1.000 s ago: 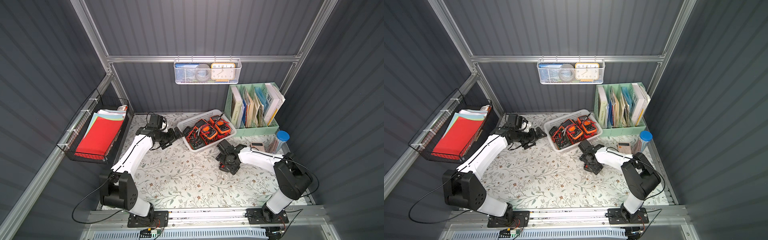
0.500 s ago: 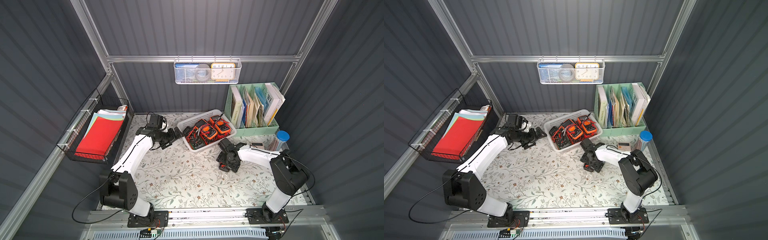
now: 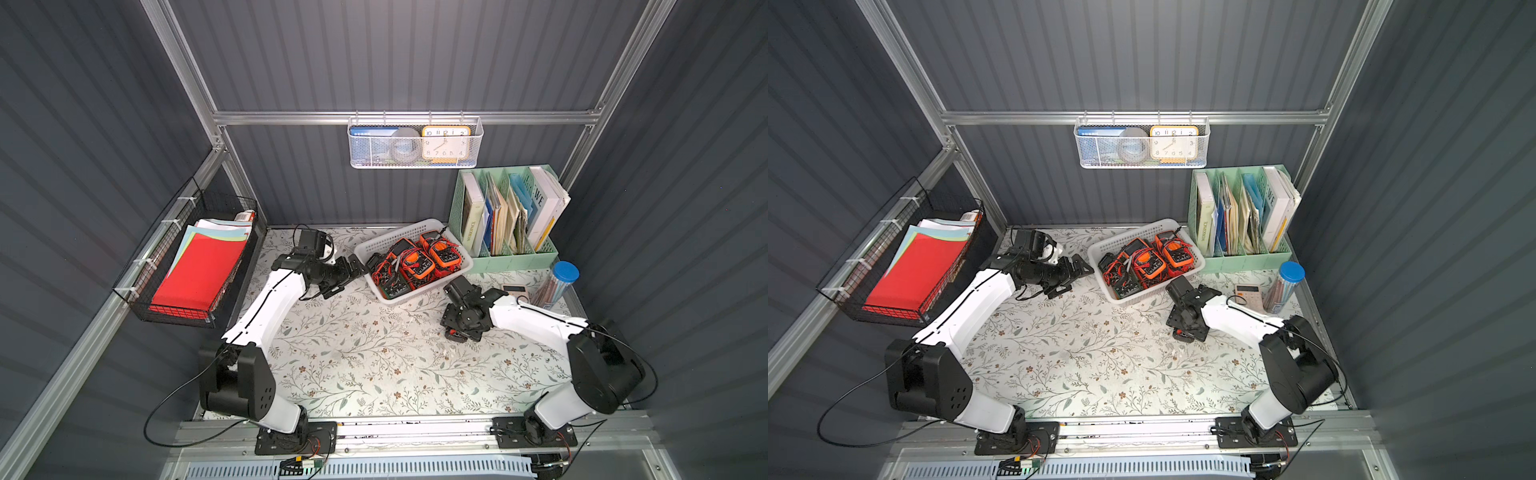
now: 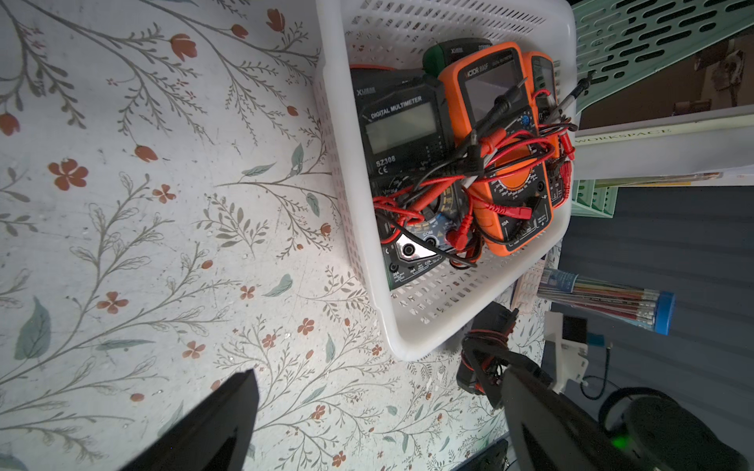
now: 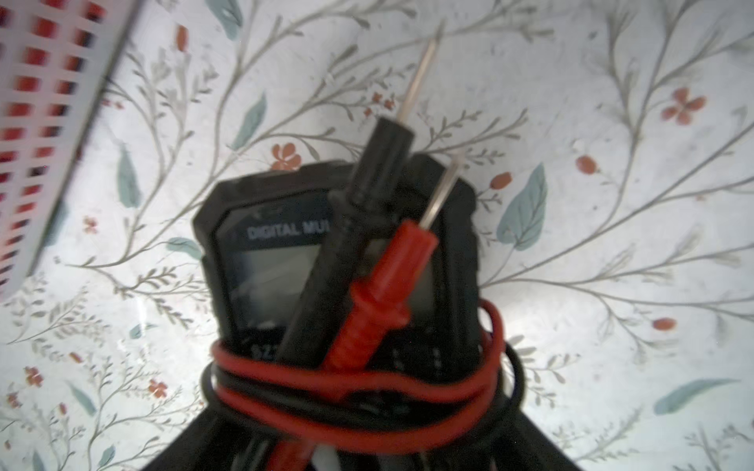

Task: Put the multimeter into the basket
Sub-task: Pick up the multimeter from the center of the board, then place the multimeter in the basket.

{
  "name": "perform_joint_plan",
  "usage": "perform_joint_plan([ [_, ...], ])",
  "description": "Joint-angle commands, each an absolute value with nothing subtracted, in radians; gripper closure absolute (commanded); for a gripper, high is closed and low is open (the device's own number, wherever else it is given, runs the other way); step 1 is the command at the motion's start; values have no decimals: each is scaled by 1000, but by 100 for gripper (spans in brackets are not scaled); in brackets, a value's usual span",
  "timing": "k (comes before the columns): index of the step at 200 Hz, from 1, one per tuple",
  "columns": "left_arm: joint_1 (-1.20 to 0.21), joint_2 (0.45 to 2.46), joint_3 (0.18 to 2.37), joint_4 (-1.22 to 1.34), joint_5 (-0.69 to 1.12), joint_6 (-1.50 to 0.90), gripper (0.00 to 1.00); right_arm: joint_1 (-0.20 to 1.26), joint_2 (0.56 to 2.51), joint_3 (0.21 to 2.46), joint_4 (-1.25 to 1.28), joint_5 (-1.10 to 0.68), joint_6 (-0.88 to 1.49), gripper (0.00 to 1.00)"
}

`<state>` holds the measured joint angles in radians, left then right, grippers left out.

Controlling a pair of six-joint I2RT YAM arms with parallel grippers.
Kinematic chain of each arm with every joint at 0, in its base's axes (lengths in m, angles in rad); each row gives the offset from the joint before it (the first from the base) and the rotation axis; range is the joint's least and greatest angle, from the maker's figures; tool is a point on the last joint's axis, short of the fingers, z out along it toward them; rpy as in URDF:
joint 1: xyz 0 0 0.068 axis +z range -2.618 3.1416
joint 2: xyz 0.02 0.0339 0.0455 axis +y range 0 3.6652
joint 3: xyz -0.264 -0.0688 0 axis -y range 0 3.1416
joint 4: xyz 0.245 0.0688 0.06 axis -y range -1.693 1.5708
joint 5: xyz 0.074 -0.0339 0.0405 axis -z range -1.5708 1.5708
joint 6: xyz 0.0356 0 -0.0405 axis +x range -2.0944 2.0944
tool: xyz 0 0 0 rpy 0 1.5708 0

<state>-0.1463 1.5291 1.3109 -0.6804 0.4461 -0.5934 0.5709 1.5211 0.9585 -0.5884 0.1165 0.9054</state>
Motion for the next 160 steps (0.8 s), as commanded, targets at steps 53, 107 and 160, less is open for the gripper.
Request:
perform_joint_plan([
  [53,-183,1572,1359,-747,497,-503,1,557,1430,1203,-611,166,613,48],
  [107,-224,1591,1358,-794,464,-463,1,548,1605,1474,-574,55,455,48],
  [160,-224,1561,1353,-827,344,-475,1,551,1844,1779,-687,-3,314,48],
])
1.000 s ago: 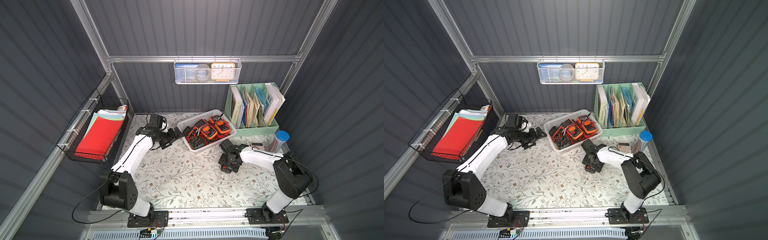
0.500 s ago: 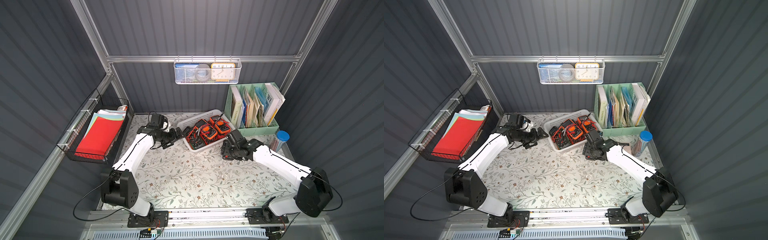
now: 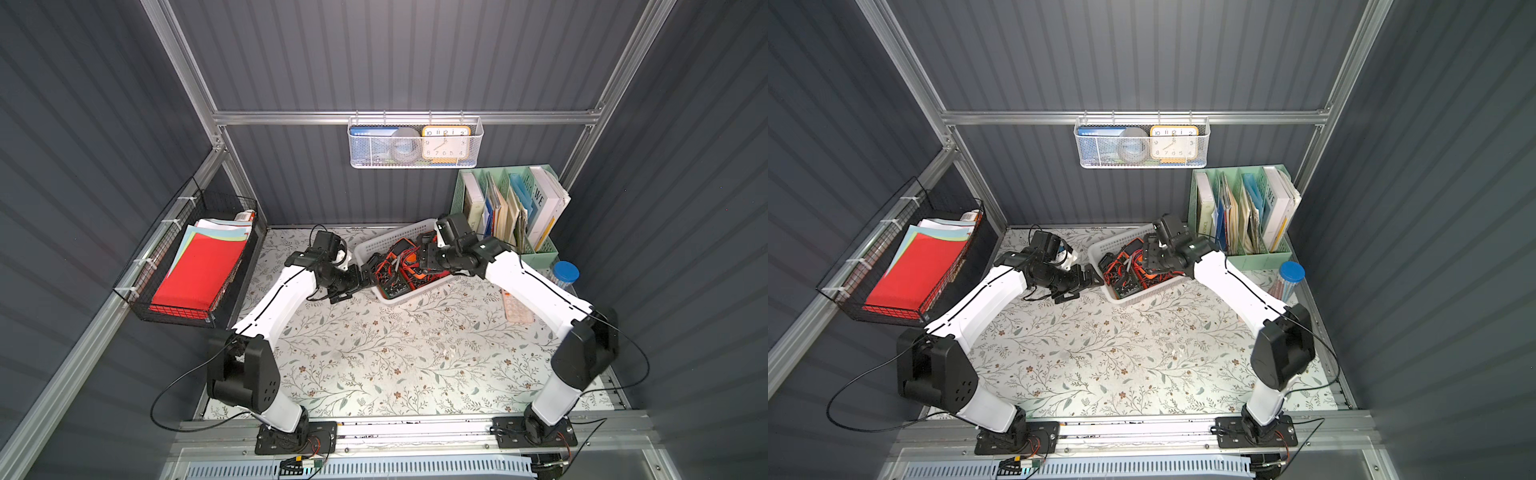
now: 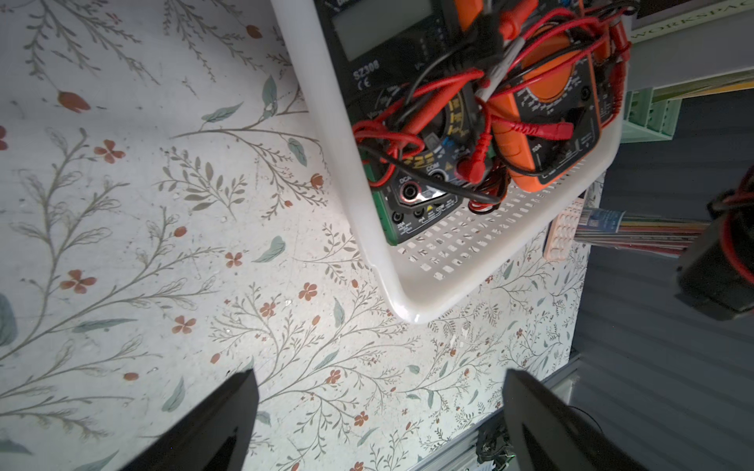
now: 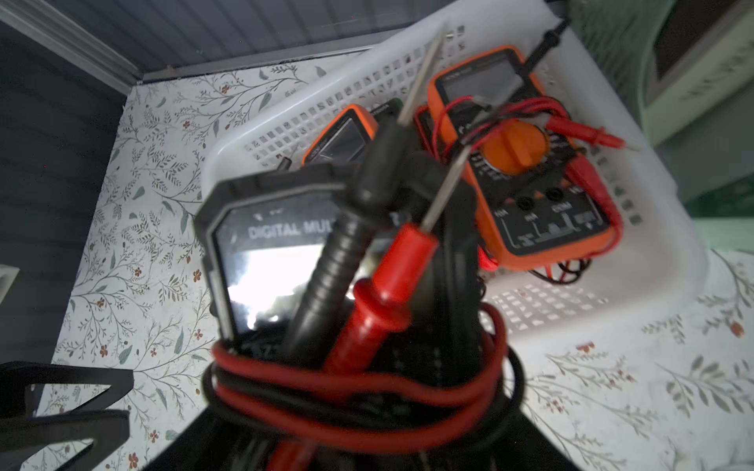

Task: Put the multimeter into the basket
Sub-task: Place the multimeter in the basket.

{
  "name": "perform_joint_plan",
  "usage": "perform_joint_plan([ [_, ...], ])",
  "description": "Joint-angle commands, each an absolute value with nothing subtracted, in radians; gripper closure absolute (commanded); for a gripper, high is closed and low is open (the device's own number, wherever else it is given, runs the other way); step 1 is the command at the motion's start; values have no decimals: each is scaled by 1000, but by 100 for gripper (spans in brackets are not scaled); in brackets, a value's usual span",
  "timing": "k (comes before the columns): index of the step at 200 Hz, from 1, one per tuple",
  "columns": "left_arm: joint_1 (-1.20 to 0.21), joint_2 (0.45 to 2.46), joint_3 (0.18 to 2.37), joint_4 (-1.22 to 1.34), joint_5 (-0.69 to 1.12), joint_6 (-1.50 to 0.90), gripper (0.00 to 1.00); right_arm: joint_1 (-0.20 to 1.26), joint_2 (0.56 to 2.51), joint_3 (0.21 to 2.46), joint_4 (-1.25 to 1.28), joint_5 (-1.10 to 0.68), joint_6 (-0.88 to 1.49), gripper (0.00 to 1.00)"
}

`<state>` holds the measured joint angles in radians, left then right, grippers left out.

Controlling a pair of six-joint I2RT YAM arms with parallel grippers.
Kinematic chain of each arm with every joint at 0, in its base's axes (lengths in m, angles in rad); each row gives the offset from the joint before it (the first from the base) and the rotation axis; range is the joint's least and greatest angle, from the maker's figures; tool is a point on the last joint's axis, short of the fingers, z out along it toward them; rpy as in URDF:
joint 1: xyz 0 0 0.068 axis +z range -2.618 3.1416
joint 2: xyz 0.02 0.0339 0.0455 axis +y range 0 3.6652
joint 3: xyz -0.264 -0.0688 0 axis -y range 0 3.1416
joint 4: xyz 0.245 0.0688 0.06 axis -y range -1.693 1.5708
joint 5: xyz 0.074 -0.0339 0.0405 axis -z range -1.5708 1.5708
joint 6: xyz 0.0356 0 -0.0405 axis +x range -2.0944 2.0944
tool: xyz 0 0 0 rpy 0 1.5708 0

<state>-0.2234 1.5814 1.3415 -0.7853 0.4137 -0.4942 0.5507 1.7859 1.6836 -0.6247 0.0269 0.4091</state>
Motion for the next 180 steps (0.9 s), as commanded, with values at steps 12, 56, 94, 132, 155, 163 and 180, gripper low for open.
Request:
perform_joint_plan([
  [12,-224,1557,1351,-825,337,-481,1,551,1878,1820,-704,5,295,48],
  [56,-224,1554,1351,-817,332,-496,1,572,1967,1897,-716,49,237,47],
  [94,-224,1558,1353,-810,339,-509,1,586,2031,1954,-722,86,213,46],
  [132,-224,1559,1353,-802,345,-522,1,592,2101,2013,-746,95,212,44],
  [155,-224,1557,1354,-801,345,-525,1,593,2136,2030,-754,107,212,42],
  [163,-224,1556,1353,-800,344,-526,1,593,2145,2032,-752,111,210,42],
  [180,-224,1554,1354,-801,343,-529,1,592,2163,2053,-762,112,212,36],
])
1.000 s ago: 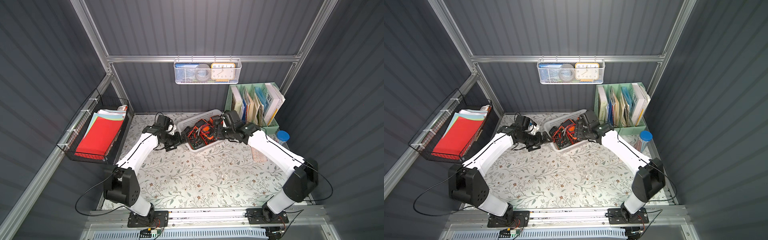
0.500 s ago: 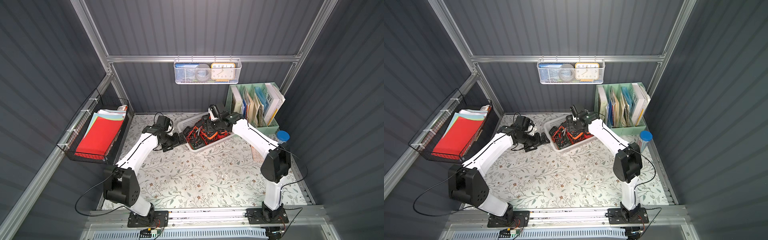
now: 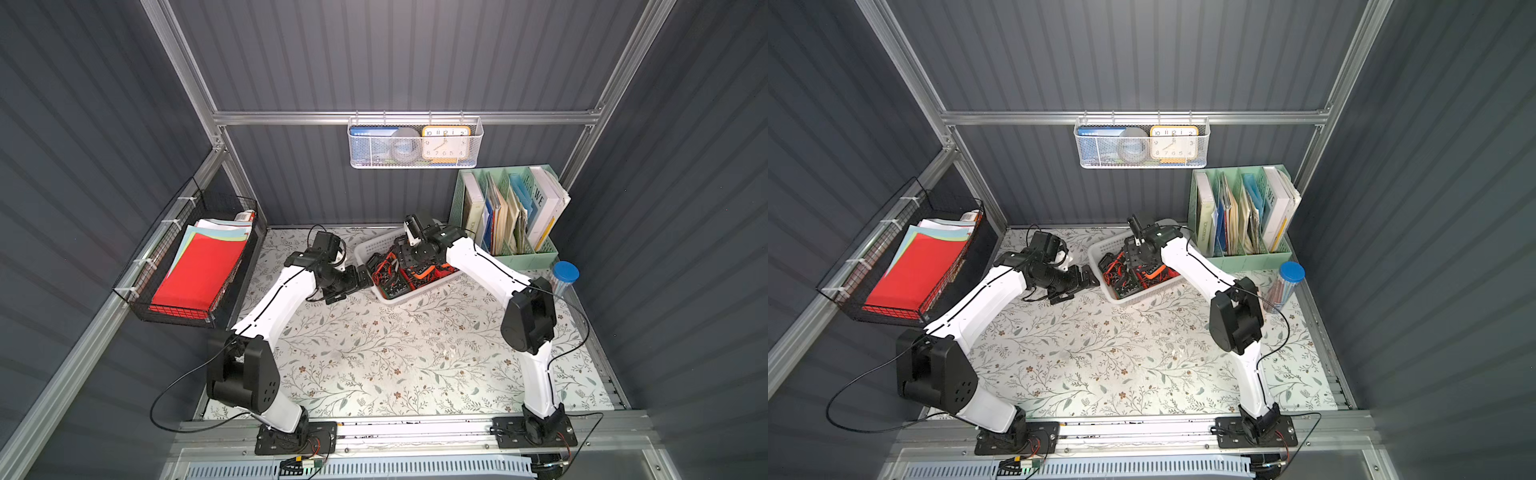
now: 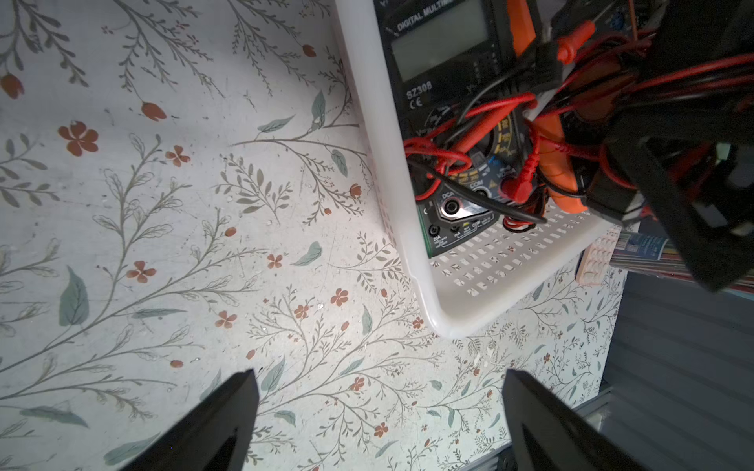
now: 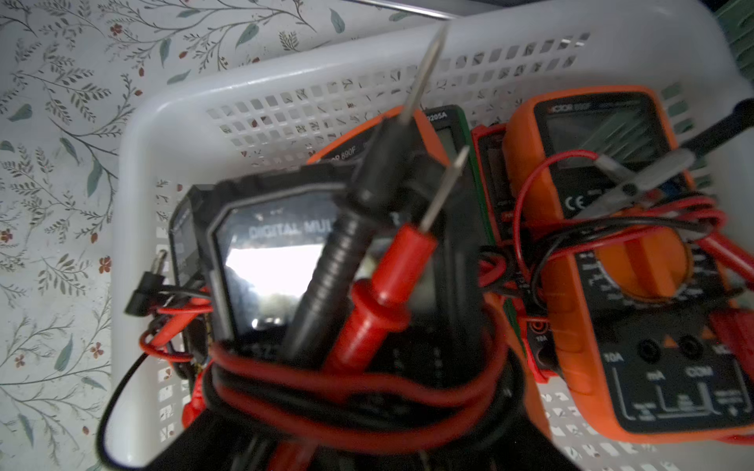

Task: Put the multimeter into the basket
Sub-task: Place the multimeter in the basket.

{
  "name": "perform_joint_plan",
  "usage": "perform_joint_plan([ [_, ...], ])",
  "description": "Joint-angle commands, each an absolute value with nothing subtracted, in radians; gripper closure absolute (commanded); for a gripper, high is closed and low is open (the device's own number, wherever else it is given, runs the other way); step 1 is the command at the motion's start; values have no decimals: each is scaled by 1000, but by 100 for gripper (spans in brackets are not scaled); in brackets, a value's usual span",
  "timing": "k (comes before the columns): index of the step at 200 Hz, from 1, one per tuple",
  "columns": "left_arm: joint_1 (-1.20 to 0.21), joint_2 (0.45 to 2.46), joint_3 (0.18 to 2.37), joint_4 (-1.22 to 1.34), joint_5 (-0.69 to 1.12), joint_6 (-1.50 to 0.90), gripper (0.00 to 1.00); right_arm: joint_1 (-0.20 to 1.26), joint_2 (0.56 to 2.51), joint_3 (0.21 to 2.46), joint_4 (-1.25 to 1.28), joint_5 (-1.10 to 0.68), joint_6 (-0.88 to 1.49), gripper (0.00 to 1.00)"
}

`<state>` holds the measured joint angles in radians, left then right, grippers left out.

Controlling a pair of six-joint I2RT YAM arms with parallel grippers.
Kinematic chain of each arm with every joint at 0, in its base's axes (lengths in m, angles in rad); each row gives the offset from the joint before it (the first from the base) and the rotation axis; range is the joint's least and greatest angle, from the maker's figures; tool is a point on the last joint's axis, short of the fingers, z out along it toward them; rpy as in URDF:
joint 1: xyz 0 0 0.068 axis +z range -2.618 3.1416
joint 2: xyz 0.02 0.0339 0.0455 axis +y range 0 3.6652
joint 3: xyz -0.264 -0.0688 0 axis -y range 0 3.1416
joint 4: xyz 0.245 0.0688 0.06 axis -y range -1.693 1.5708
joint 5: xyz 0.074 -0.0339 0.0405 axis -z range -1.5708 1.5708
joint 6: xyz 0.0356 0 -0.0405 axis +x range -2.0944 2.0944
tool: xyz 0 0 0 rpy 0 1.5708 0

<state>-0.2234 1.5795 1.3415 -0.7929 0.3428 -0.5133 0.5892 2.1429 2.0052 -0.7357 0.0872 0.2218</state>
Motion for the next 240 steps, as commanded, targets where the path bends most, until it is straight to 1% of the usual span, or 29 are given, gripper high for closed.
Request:
perform_joint_plan([
  [1,-224,1554,1355,-801,342,-528,1,593,2164,2053,-762,112,212,35],
  [29,-224,1553,1357,-801,345,-531,1,592,2175,2067,-768,120,218,17],
  [49,-224,1552,1358,-801,344,-531,1,592,2174,2068,-768,118,222,8],
  [58,-224,1552,1358,-801,345,-534,1,593,2172,2070,-770,118,222,5],
  [96,-223,1553,1361,-800,345,-536,1,591,2157,2076,-769,113,232,3],
  [113,-224,1554,1366,-801,344,-534,1,592,2141,2079,-768,109,237,1],
  [197,-224,1569,1396,-803,342,-522,1,584,2016,2079,-741,54,279,1],
  [219,-224,1557,1396,-794,329,-508,1,584,1957,2055,-724,47,293,1],
  [240,-224,1536,1406,-783,302,-483,1,582,1859,1967,-669,52,305,1],
])
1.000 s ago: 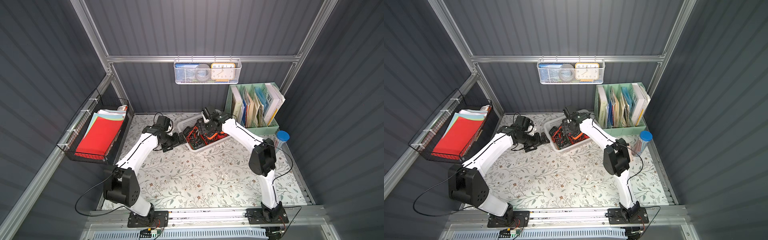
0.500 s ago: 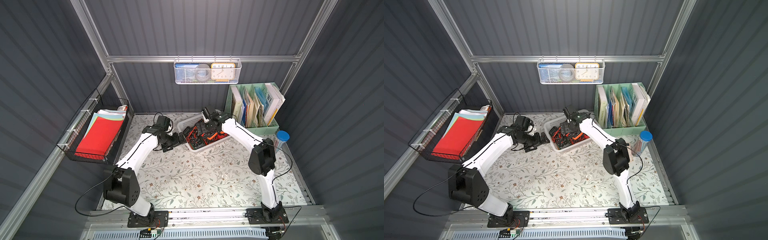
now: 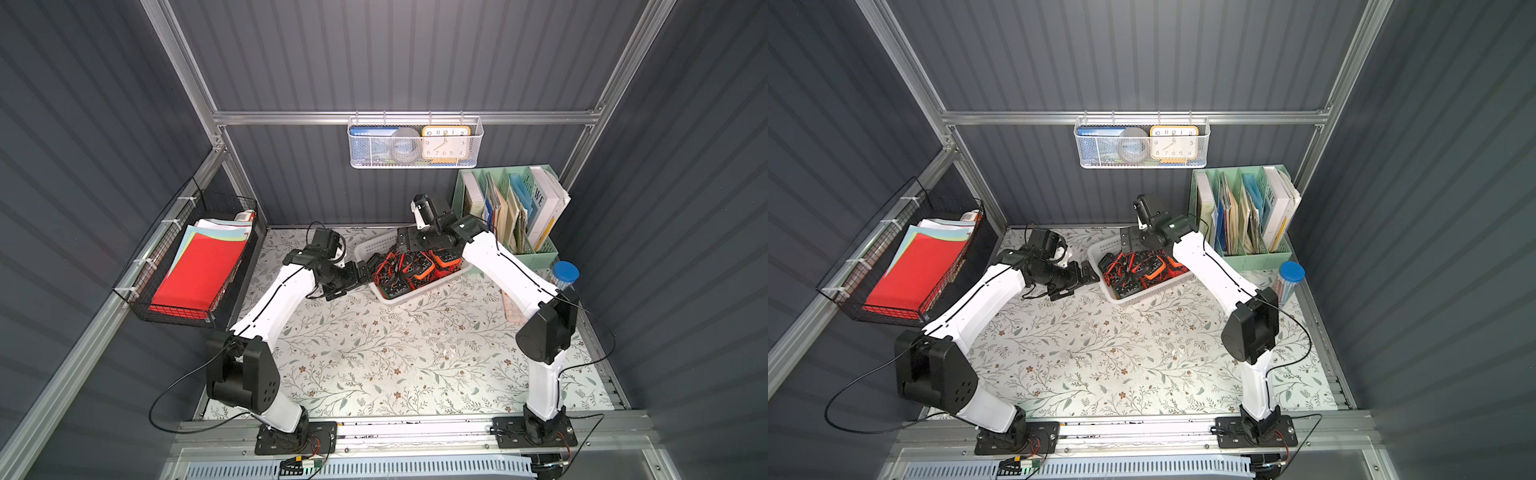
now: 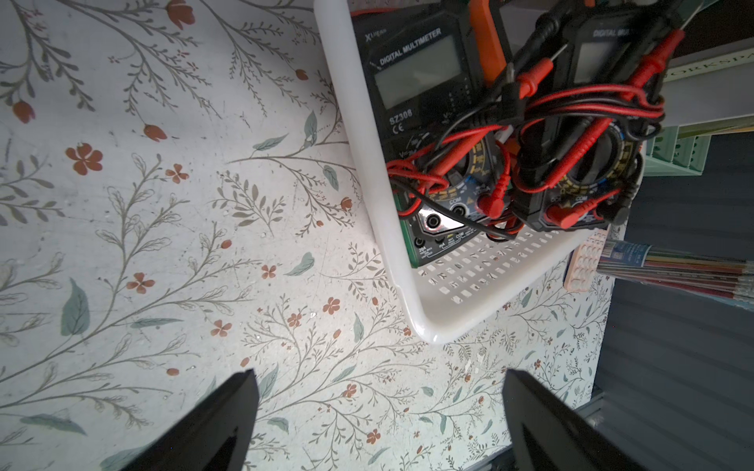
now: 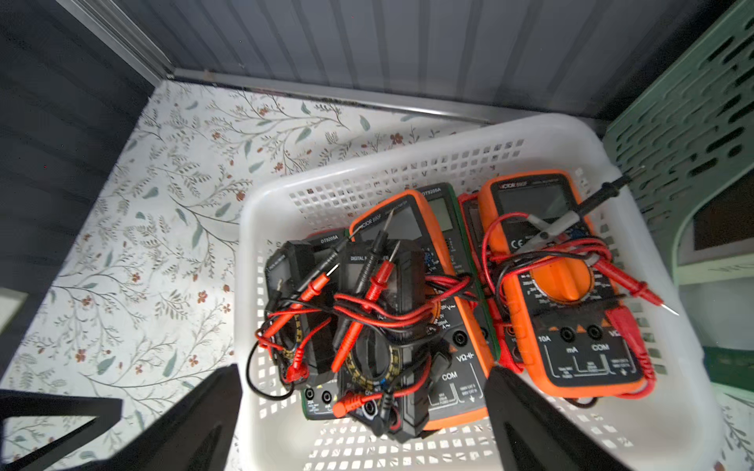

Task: Put the multimeter into the basket
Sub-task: Reset both arms

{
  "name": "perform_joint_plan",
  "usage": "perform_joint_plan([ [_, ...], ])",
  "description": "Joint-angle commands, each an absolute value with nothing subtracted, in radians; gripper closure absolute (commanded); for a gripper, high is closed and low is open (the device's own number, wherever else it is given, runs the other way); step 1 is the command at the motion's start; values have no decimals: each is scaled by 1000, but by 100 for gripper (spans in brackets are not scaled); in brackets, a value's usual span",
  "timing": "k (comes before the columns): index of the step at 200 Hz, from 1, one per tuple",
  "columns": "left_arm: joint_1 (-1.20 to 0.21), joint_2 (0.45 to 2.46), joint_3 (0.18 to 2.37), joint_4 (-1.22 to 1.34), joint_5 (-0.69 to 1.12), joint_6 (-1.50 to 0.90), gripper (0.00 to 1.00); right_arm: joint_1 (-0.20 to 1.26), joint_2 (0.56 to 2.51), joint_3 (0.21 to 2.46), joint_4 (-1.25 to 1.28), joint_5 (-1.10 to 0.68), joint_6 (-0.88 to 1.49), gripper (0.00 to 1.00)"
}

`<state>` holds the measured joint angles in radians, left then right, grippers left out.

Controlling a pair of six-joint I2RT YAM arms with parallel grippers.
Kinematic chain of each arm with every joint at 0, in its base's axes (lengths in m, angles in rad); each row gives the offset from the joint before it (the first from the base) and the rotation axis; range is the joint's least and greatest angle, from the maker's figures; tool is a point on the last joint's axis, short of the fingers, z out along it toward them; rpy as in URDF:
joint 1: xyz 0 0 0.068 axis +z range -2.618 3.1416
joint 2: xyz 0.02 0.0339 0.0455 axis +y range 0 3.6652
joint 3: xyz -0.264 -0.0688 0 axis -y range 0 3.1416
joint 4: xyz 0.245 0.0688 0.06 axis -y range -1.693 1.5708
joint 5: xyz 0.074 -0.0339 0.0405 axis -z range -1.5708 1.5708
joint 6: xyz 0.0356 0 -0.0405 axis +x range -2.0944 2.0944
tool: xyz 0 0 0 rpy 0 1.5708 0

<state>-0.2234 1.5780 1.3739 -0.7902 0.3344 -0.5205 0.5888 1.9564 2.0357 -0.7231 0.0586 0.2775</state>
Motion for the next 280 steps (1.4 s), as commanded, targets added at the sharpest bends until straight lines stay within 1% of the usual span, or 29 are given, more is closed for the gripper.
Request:
perform_joint_plan([
  [1,-224,1535,1405,-783,301,-481,1,583,1854,1960,-665,52,306,1],
  [39,-224,1475,1403,-754,192,-390,1,565,1593,1673,-504,90,311,1],
  [57,-224,1425,1352,-696,110,-350,1,545,1455,1521,-429,132,307,1],
  [78,-224,1334,1227,-564,2,-317,1,516,1304,1340,-357,213,298,1],
  [95,-224,1247,1090,-403,-71,-289,1,480,1219,1217,-324,297,297,1],
  [98,-224,1230,1066,-371,-79,-279,1,474,1175,1197,-318,314,297,1],
  [121,-224,1130,884,-167,-145,-196,1,395,1065,1055,-262,403,290,1],
  [134,-224,1094,797,-75,-232,-175,1,363,1025,968,-205,478,254,1],
  [141,-224,1084,757,-31,-275,-173,1,348,1017,935,-192,522,243,1],
  [157,-224,1079,673,69,-306,-120,1,324,1023,869,-168,605,219,1],
  [175,-224,1086,600,133,-376,-124,1,311,1056,783,-62,666,197,1],
  [198,-224,1105,482,338,-424,-63,1,287,1114,675,118,720,165,1],
  [217,-224,1147,430,430,-422,18,1,245,1174,605,257,714,140,1],
  [230,-224,1184,423,441,-420,46,1,211,1205,572,326,665,126,1],
  [238,-223,1213,416,460,-415,57,1,196,1258,557,365,658,112,1],
  [260,-222,1316,398,525,-420,77,1,162,1332,506,507,648,54,1],
  [280,-223,1422,376,626,-436,83,1,125,1374,475,589,624,56,1],
])
